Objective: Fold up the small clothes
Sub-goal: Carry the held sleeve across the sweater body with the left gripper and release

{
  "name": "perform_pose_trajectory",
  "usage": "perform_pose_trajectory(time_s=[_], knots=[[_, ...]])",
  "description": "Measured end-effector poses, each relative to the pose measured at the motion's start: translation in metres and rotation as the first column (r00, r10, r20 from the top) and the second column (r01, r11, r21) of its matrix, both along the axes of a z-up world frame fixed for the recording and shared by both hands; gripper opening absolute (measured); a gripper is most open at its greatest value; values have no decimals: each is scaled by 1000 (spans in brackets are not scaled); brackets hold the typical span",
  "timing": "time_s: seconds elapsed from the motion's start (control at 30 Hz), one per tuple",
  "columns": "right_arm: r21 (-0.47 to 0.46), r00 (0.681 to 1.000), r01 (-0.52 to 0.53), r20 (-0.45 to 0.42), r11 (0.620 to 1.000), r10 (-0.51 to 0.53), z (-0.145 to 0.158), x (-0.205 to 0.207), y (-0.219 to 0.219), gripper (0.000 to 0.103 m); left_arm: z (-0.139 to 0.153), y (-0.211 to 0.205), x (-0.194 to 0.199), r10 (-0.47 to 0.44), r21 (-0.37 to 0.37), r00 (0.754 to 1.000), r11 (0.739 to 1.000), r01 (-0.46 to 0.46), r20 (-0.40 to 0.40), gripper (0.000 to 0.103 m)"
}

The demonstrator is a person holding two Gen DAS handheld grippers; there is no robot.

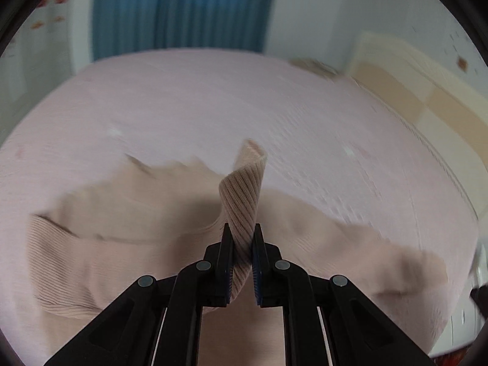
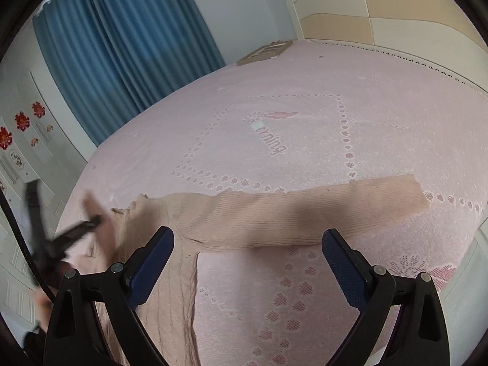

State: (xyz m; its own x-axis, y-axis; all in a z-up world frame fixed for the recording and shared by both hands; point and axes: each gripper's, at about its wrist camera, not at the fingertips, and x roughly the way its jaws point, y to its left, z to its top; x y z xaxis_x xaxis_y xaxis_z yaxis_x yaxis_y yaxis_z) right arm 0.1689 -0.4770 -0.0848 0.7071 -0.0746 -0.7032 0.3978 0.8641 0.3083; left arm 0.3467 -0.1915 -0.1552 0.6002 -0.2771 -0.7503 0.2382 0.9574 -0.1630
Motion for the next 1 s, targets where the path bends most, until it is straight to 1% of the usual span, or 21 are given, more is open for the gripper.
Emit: perform_pose_trajectory(time_s=[0.07,0.13,0.17,0.23,0.27,0.3,0.33,0.4,0.47,0.53,0.63,0.7,0.8,0.83,0.9,0.93,1.0], knots=[[-1,1000,-3,-2,1000,3,-1,2,1,97,-20,-17,-2,-44,-25,997,999,43,-55,13],[-2,1000,-9,-7,1000,9,-2,5,1,97,-32,-16,-5,-54,-51,992,998,48,-112,17],[-2,1000,-13,-12,1000,13,-3,6,2,97,-36,-16,-6,-57,-65,990,997,49,-128,24],[-3,999,-26,-21,1000,26,-5,10,6,97,-38,-7,-13,-58,-93,988,995,45,-144,27],[-8,999,-34,-22,999,34,-5,12,9,97,-37,1,-15,-52,-92,988,995,39,-146,34],[-14,999,-41,-21,999,41,-5,14,12,97,-35,13,-17,-46,-91,988,995,33,-145,42],[-21,998,-52,-23,998,52,-6,18,16,97,-32,23,-21,-40,-96,990,995,27,-137,46],[-30,997,-74,-31,997,73,-8,23,25,97,-30,43,-35,-18,-108,992,994,4,-122,68],[-11,994,-102,-37,995,101,-12,29,34,97,-30,54,-47,5,-107,993,994,-17,-114,70],[18,988,-145,-53,989,146,-18,34,44,97,-29,73,-59,33,-94,991,995,-46,-132,70],[23,981,-180,-61,983,181,-22,37,58,97,-27,99,-83,77,-79,983,993,-91,-167,70],[5,975,-206,-78,979,206,-26,39,68,97,-29,107,-93,89,-33,981,995,-96,-174,70],[-20,968,-235,-96,972,232,-28,41,75,97,-21,121,-113,107,20,985,994,-105,-134,70],[-16,967,-242,-90,970,240,-28,41,76,96,-18,126,-117,110,32,987,994,-107,-115,70],[24,965,-254,-53,967,255,-25,35,73,92,-17,132,-116,128,67,988,990,-122,-92,70],[45,965,-260,-34,965,261,-23,33,72,91,-17,137,-113,146,72,986,988,-140,-81,70],[72,963,-269,0,960,270,-19,29,71,88,-17,148,-104,174,39,982,984,-172,-71,70]])
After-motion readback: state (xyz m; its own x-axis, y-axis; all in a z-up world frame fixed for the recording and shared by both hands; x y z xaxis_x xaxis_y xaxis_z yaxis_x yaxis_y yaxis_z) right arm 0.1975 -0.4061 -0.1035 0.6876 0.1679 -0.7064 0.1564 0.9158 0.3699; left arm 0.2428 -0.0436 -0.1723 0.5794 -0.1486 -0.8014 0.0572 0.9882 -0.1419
